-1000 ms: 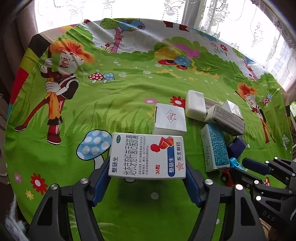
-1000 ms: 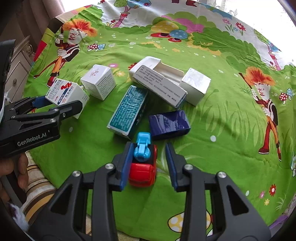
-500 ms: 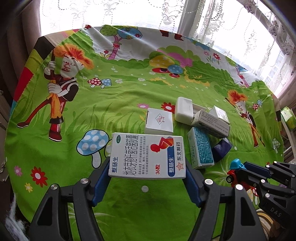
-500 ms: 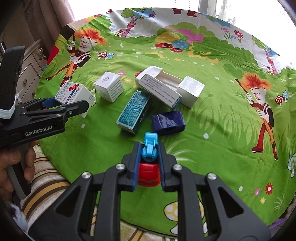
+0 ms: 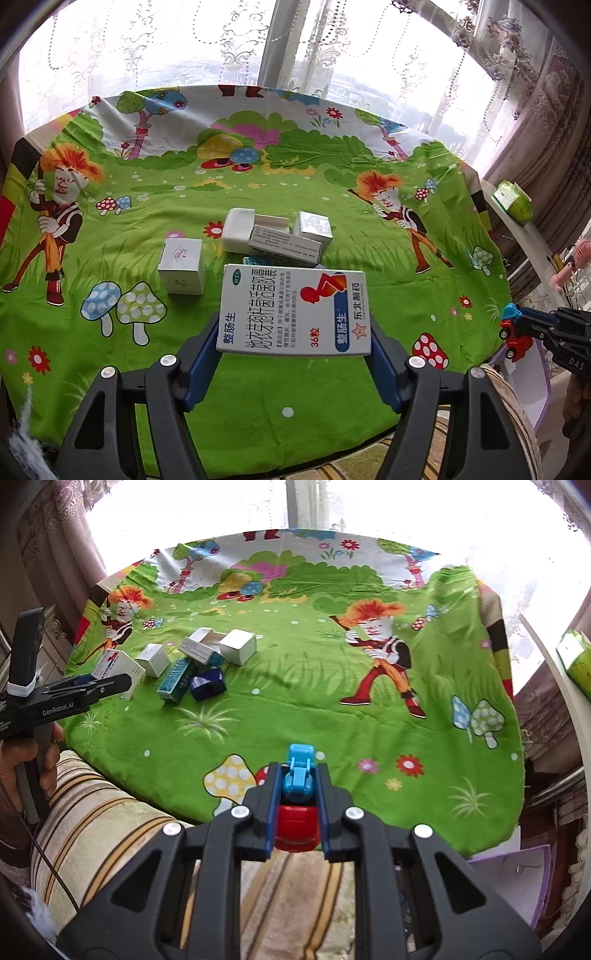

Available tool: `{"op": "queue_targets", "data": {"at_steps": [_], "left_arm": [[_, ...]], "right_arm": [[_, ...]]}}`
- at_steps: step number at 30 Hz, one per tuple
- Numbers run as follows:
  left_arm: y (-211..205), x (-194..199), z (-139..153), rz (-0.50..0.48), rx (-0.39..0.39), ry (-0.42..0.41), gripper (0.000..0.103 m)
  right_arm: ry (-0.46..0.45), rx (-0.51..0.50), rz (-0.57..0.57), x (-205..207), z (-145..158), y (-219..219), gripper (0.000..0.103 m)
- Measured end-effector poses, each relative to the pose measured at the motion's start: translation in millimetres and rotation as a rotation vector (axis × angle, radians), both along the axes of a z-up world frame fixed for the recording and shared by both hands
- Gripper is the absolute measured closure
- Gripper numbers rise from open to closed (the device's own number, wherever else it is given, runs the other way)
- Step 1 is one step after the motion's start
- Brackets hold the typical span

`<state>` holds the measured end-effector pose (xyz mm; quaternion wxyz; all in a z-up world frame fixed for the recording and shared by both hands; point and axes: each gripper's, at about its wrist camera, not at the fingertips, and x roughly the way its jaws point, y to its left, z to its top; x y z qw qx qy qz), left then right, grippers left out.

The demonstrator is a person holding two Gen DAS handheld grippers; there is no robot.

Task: Organize rigid objects
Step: 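Carry the medicine box and toy car into the purple-rimmed box and open both tools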

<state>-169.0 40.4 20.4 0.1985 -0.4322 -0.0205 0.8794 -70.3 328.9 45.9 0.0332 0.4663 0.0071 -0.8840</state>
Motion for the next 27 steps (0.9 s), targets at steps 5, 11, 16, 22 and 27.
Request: {"op": "queue_targets", "data": {"at_steps": [5, 11, 16, 22, 27], "left_arm": [[44.1, 17.4, 13.3, -0.111, -0.005, 0.016, 0.031], [88.7, 37.3, 17.0, -0.212, -0.032, 0.018, 0.031], [114.8, 49.6, 22.2, -0.265, -0.044, 0.027, 0.031], [142.4, 62.8, 27.8, -0.32, -0.052, 0.032, 0.031], [162.3, 73.7, 28.5, -0.359, -0.063, 0.032, 0.031]], "right_arm": [[-0.008, 0.042, -0.149, 49.5, -1.5, 66.5, 0.082], [-0.087, 0.054, -0.3, 106.4, -39.4, 127.4, 0.082], [-0.165, 0.034, -0.366, 148.0, -76.7, 153.4, 0.082], [-0.238, -0.001, -0.412, 176.0, -114.3, 168.7, 0.082], [-0.267, -0.029, -0.417, 182.2, -136.2, 170.4, 0.082]]}}
